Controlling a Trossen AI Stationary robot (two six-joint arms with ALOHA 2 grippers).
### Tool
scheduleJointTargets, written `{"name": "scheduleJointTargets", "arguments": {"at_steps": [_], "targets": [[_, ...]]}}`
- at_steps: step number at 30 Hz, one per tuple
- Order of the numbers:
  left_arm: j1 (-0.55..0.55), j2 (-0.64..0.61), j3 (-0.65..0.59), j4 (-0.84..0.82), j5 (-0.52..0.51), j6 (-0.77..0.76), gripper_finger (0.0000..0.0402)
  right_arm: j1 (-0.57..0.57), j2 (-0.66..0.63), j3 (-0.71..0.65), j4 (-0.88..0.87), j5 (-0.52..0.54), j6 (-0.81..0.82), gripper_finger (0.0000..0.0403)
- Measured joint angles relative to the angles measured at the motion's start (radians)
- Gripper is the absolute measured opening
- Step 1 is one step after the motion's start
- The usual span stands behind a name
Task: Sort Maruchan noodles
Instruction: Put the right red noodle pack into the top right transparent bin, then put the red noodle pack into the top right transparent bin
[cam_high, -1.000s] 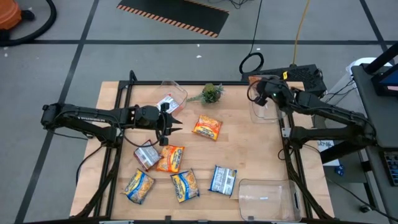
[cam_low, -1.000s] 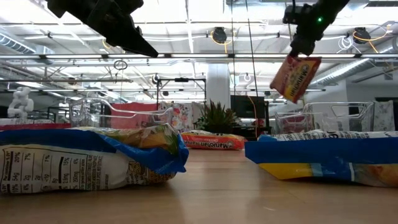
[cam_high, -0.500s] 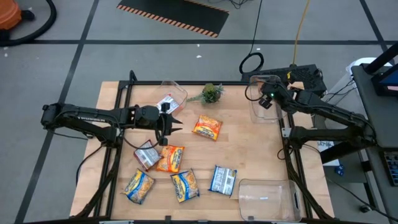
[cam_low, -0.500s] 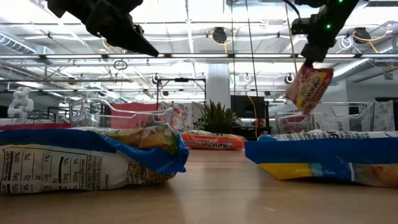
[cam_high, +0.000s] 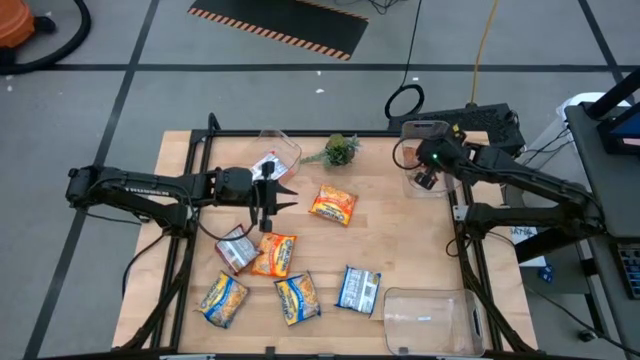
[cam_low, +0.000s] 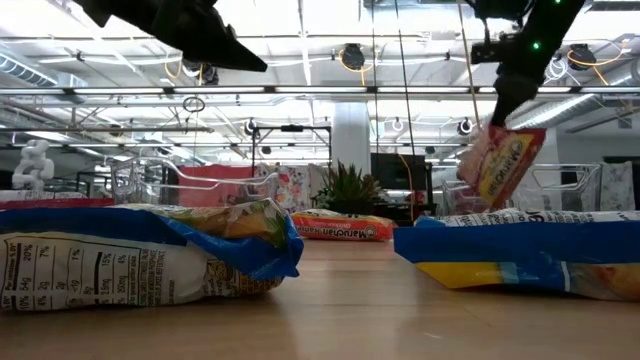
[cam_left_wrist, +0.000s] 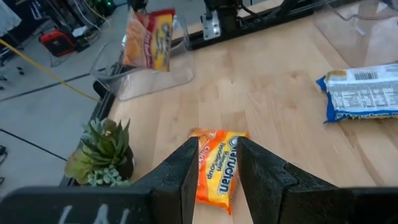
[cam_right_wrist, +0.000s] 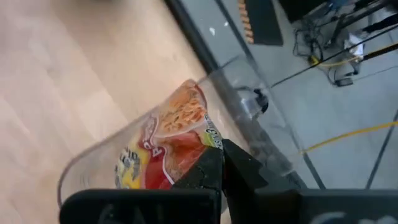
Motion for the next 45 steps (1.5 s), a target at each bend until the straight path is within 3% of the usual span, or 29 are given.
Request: {"name": "scheduleJointTargets", "arguments": {"at_steps": [10,23,32,34,41,45], "targets": [[0.000,0.000,0.000,0.028,0.000,0.019,0.0115,-0.001,0.000,-0.054,-0.023,0.003,0.027,0.0006],[0.016,0.000,0.000,0.042,0.000,0.044,0.0115,0.000,0.000,-0.054,-0.016,0.003,0.052,0.0062],[0.033,0.000,0.000,0.034,0.001,0.011,0.0115,0.006,0.000,-0.054,0.166,-0.003,0.033,0.0073],[0.034,0.000,0.000,0.024,0.001,0.013,0.0115,0.011,0.000,-0.054,0.265,-0.038,0.021,0.0073],[0.052,0.000,0.000,0.004,0.000,-0.007,0.0115,0.066,0.025,-0.053,0.605,-0.311,0.059,0.0073],[0.075,0.000,0.000,0.003,0.000,-0.062,0.0115,0.127,0.069,-0.054,0.628,-0.317,0.074,0.0073]]}}
